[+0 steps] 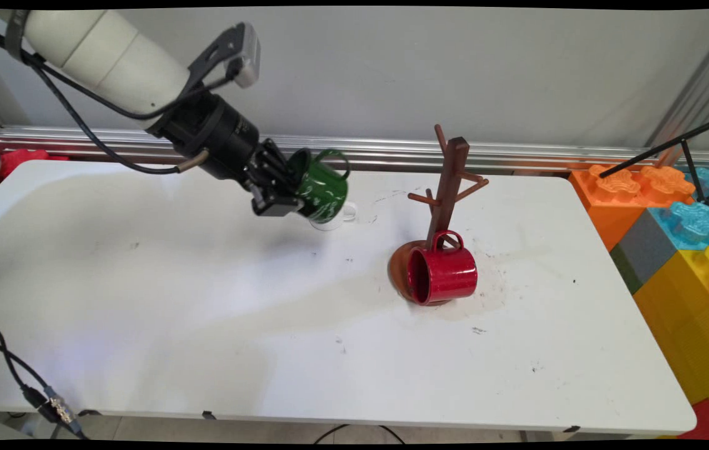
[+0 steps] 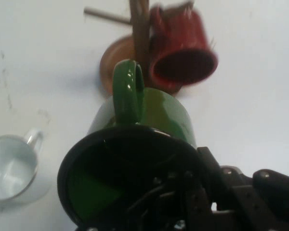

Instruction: Place the picked object on the table

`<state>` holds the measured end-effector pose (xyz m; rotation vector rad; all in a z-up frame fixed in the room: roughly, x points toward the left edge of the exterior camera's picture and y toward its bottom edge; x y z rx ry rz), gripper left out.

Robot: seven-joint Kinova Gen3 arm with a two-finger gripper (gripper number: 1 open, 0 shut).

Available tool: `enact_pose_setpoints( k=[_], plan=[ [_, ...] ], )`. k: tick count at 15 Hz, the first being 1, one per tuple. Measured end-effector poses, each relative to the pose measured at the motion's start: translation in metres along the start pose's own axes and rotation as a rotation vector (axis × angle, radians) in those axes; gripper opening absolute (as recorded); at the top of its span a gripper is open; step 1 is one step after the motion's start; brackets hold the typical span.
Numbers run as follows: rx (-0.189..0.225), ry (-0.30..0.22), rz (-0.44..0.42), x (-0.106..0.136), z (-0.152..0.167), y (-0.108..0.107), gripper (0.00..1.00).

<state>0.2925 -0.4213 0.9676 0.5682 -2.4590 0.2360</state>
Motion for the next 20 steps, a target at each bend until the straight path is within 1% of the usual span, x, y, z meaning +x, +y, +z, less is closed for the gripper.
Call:
enact_pose_setpoints(
  k=[3,7,8,12,20],
  plan=[
    [0.015,-0.089,0.056,-0.003,0.009,-0.009,0.0],
    [0.028,-0.187,0.11,-0.004,0.025,-0.017,0.0],
    [0.029,-0.206,0.117,-0.004,0.029,-0.018,0.0],
    [0.042,-0.315,0.138,-0.005,0.055,-0.026,0.0],
    [0.043,-0.448,0.157,-0.008,0.103,-0.032,0.0]
  ],
)
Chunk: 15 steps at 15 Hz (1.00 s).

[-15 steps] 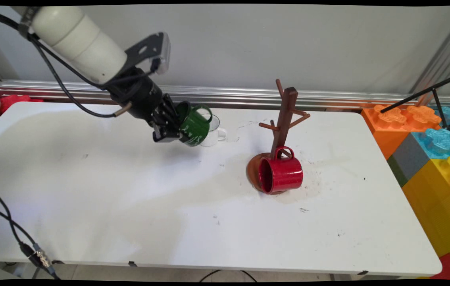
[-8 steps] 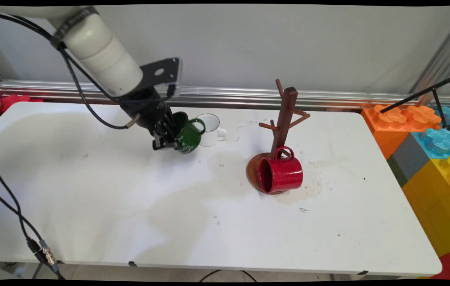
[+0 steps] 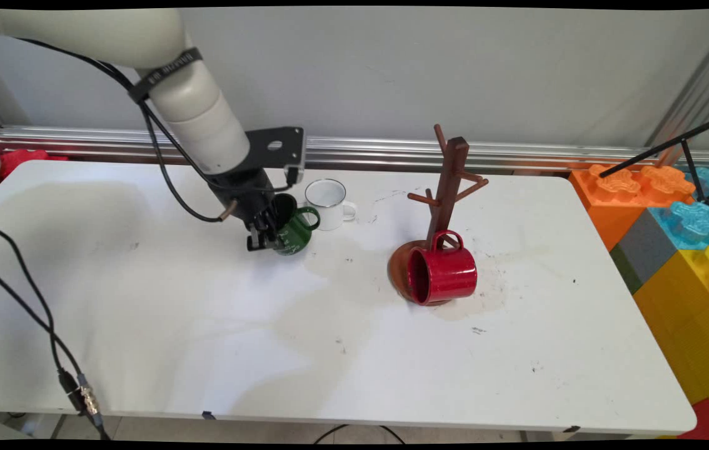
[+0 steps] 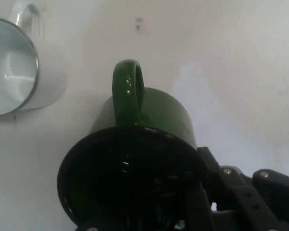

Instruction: Place the picked object on the table

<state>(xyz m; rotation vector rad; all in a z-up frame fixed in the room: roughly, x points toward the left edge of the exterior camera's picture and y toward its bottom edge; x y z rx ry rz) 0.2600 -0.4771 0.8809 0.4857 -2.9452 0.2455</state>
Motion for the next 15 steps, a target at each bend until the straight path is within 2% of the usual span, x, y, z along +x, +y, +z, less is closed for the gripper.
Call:
enact_pose_setpoints(
  k=[7,15],
  plan=[
    [-0.009,-0.059,0.026,0.016,0.034,0.0,0.0],
    [-0.011,-0.089,0.042,0.026,0.057,-0.002,0.0]
  ],
)
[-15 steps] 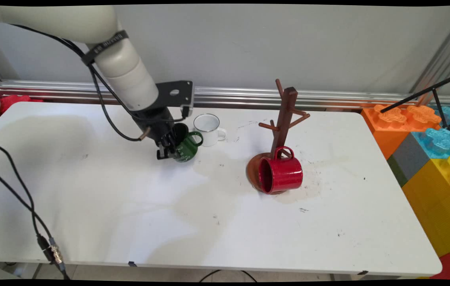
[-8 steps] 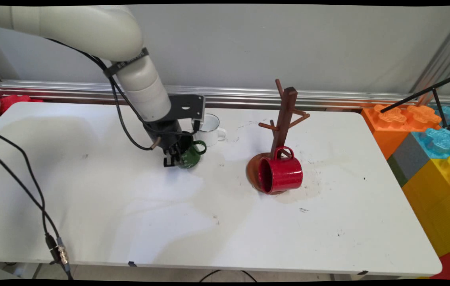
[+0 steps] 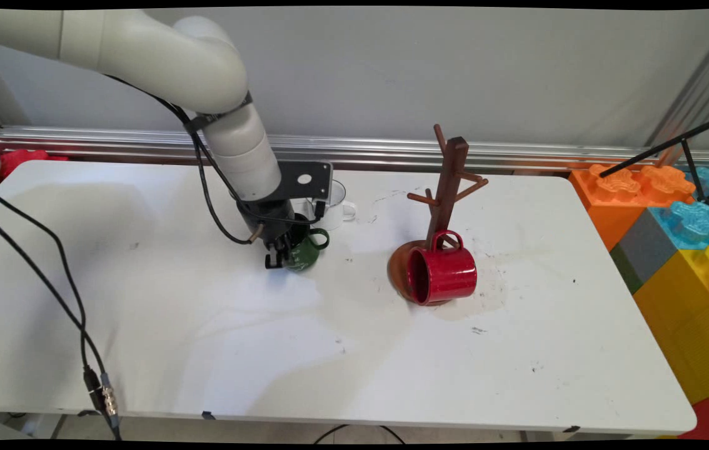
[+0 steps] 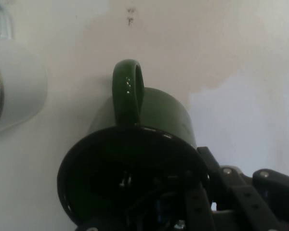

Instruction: Place the picked object on the table

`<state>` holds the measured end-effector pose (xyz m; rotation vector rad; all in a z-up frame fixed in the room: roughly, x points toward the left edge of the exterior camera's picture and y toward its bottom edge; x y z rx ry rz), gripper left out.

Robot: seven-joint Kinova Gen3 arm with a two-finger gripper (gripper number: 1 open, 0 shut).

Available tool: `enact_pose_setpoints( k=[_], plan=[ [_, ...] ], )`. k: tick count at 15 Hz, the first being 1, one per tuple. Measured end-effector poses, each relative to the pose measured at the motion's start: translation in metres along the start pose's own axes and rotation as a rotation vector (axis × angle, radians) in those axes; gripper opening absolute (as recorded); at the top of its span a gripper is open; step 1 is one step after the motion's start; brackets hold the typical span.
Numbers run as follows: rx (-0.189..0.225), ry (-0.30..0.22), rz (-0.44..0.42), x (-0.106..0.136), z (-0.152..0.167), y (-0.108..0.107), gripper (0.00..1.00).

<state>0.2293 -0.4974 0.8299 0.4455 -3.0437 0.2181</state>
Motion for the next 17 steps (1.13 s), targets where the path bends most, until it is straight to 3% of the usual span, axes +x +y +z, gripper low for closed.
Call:
enact_pose_setpoints(
  k=[8,9,17],
  plan=[
    [0.001,-0.003,0.006,0.009,0.014,-0.001,0.0],
    [0.002,-0.001,0.006,0.01,0.015,-0.001,1.0],
    [-0.006,0.046,0.012,0.02,0.016,0.001,1.0]
  ],
)
